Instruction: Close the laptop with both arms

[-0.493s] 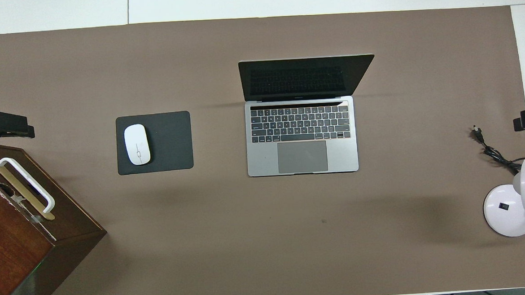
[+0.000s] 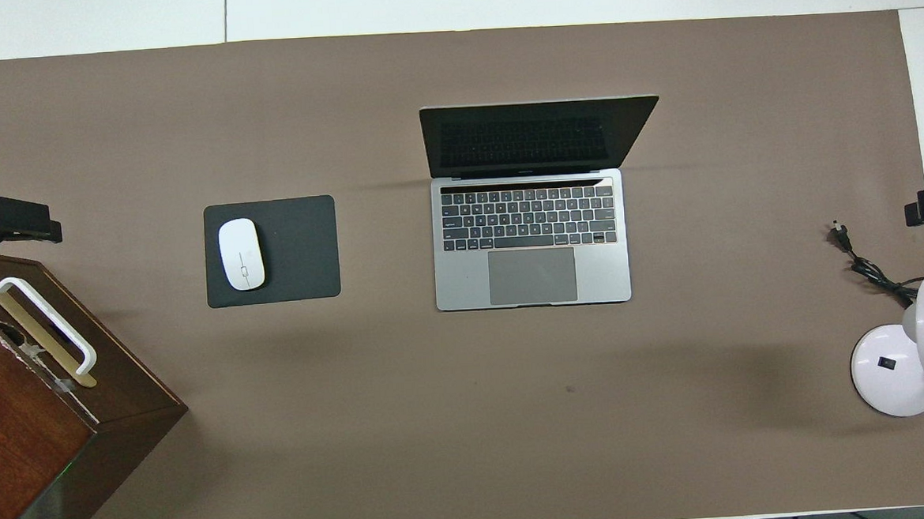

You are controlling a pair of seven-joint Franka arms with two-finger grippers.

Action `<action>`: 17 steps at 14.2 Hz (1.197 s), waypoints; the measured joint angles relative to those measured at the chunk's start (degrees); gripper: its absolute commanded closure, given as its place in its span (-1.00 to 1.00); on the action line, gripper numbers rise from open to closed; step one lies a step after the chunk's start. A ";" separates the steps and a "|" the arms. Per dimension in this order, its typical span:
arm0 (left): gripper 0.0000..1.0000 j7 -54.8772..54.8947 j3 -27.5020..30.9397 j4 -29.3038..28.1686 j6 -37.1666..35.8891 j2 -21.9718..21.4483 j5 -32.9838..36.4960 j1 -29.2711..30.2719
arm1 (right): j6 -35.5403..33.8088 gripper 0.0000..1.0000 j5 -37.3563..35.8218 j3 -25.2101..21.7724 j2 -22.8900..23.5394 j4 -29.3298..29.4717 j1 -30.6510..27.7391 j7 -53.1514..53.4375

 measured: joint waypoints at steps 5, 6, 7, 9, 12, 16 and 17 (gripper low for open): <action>-1.00 0.00 0.00 -0.13 0.01 0.00 0.00 0.00 | 2.27 -1.00 0.00 0.41 0.01 -0.05 0.10 0.00; -1.00 0.00 0.00 -0.14 0.01 0.00 0.00 0.00 | 4.05 -1.00 0.00 0.52 0.07 -0.13 0.11 0.00; -1.00 0.00 0.00 -0.14 0.01 0.00 0.00 0.00 | 6.45 -1.00 0.00 0.56 0.31 -0.18 0.11 0.00; -1.00 0.00 0.00 -0.16 0.01 0.00 0.00 0.00 | 9.42 -0.98 0.00 0.60 1.61 -0.04 0.11 0.12; -1.00 0.00 0.00 -0.18 0.01 0.00 0.00 0.00 | 10.96 -0.98 0.00 0.75 5.70 3.08 0.11 0.76; -1.00 0.02 -0.02 -0.18 0.01 0.00 0.00 0.00 | 11.25 -0.98 0.00 0.86 13.24 10.97 0.86 0.78; -1.00 0.03 -0.07 -0.18 0.13 0.00 0.00 -0.03 | 12.07 -0.98 0.00 0.89 15.24 12.75 1.35 0.85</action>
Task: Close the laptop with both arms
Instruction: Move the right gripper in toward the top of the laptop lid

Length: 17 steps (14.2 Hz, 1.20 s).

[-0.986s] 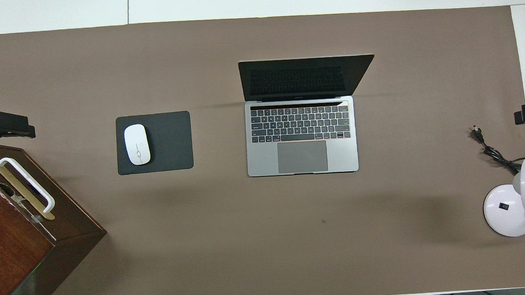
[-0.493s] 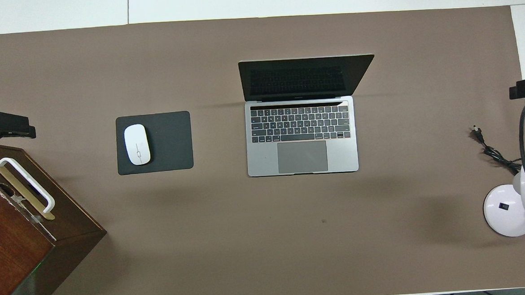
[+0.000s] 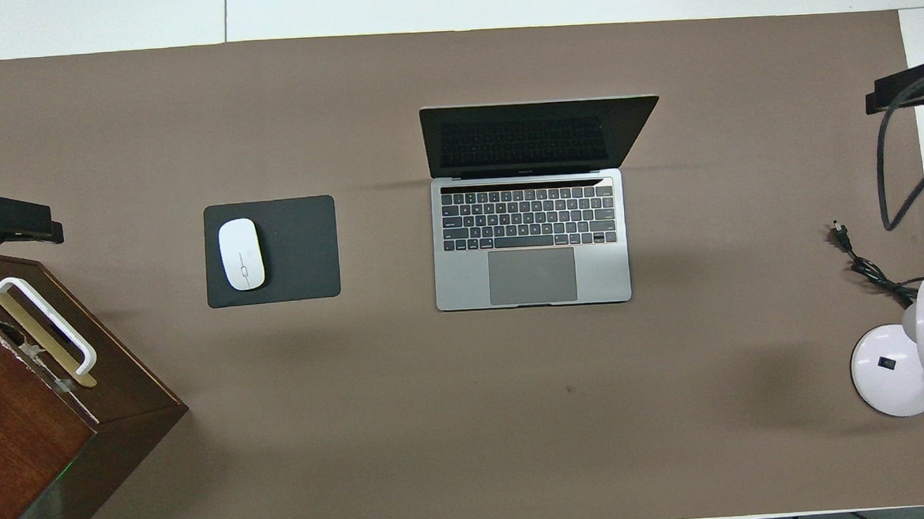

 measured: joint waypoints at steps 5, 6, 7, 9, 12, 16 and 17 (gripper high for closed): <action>-1.00 -0.02 -0.23 -0.01 1.39 0.00 0.00 -0.66 | 5.53 -0.97 0.00 0.04 10.86 8.14 1.06 0.29; -1.00 -0.04 -0.23 -0.01 2.08 0.00 0.00 -0.66 | 6.00 -0.92 0.00 0.04 12.69 9.86 1.06 0.29; -1.00 -0.07 -0.23 -0.01 2.43 0.00 0.00 -0.66 | 6.56 -0.84 0.00 0.05 14.22 11.31 1.09 0.29; -0.78 -0.10 -0.23 -0.10 2.62 0.00 0.00 -0.66 | 7.39 -0.62 0.00 0.07 16.26 13.39 1.66 0.84; 0.51 -0.10 -0.23 -0.66 3.02 0.00 0.00 -0.66 | 7.77 0.54 0.00 0.11 18.65 16.67 4.73 5.60; 1.00 -0.09 -0.19 -0.80 4.15 0.00 0.00 -0.65 | 8.13 1.00 -0.16 0.09 19.89 18.38 7.13 8.11; 1.00 -0.09 -0.17 -0.89 4.52 0.00 0.00 -0.64 | 8.13 1.00 -0.32 0.08 19.90 18.42 7.17 8.19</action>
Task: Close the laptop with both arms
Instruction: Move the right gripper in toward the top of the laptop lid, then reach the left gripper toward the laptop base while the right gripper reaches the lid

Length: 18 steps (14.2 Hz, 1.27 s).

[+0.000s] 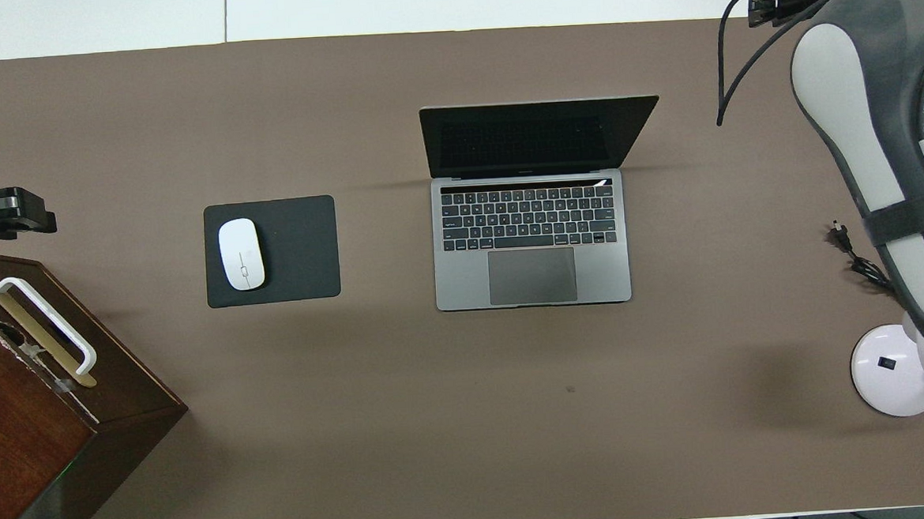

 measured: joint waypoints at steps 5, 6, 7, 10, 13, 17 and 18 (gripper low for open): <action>1.00 0.02 -0.17 -1.84 0.39 -0.31 0.01 -0.02 | 0.98 1.00 -1.02 0.05 0.03 0.16 2.98 3.12; 1.00 0.06 -0.32 -2.26 0.51 -0.43 0.01 -0.10 | 1.73 1.00 -1.90 0.06 0.13 0.16 4.00 4.24; 1.00 0.07 -0.51 -2.77 0.64 -0.60 0.01 -0.47 | 2.17 1.00 -2.90 0.08 0.32 0.16 4.98 5.19; 1.00 0.01 -0.72 -6.78 3.55 -2.17 0.01 -3.73 | 4.59 1.00 -4.79 0.15 1.46 0.20 8.79 9.47; 1.00 -0.20 -0.89 -14.12 10.57 -5.07 -0.01 -7.82 | 7.87 1.00 -8.36 0.21 3.58 0.21 13.75 16.60; 1.00 -2.82 -1.02 -24.00 22.06 -9.03 -0.73 -13.53 | 9.96 1.00 -8.58 0.17 4.82 0.29 15.78 18.94; 1.00 -4.30 -1.03 -26.85 25.44 -10.12 -0.81 -15.39 | 10.19 1.00 -8.58 0.11 4.82 0.31 15.76 18.94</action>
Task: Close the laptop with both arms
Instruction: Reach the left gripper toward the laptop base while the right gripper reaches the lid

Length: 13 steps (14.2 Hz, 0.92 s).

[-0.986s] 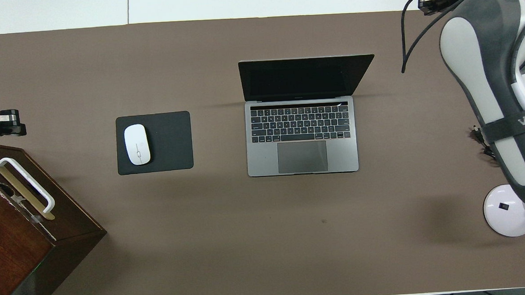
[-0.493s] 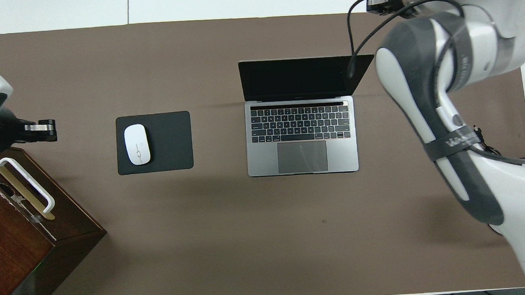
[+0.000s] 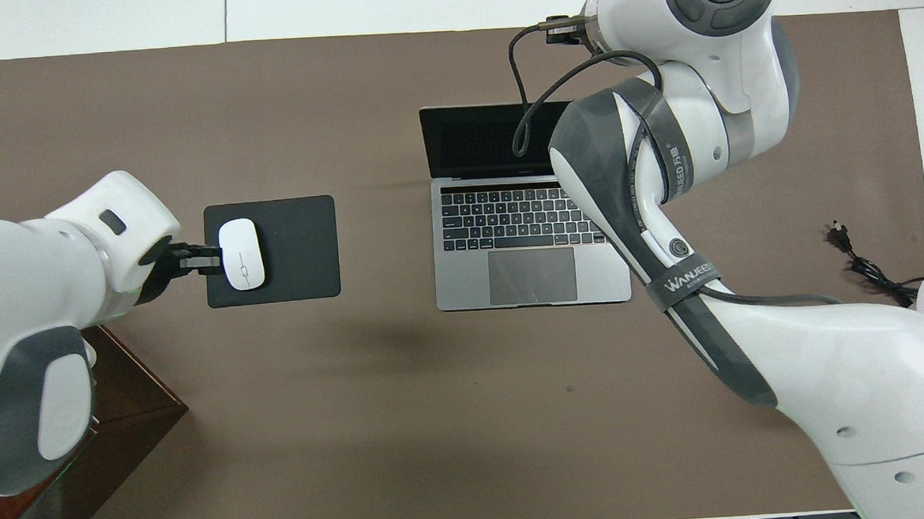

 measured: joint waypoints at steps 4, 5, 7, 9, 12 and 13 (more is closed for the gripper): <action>1.00 -5.82 -0.16 -11.23 12.92 -4.84 -0.04 -8.31 | 0.03 1.00 0.00 -0.19 0.00 0.16 -0.12 0.00; 1.00 -6.37 -0.18 -13.48 15.55 -5.93 -0.04 -10.15 | 0.03 1.00 0.00 -0.19 0.00 0.17 -0.12 0.00; 1.00 -6.77 -0.16 -16.38 19.66 -7.42 -0.04 -13.02 | 0.53 1.00 0.00 -0.19 0.03 0.17 -0.12 0.02; 1.00 -6.79 -0.15 -17.70 23.06 -7.99 -0.04 -15.12 | 0.89 1.00 0.00 -0.12 0.27 0.18 0.05 0.59; 1.00 -6.79 -0.12 -20.07 29.37 -7.93 -0.04 -17.76 | 0.99 1.00 0.00 0.05 0.89 0.18 1.85 3.91; 1.00 -6.79 -0.12 -21.18 31.67 -7.72 -0.04 -18.66 | 1.00 1.00 0.00 0.09 1.05 0.18 2.69 4.48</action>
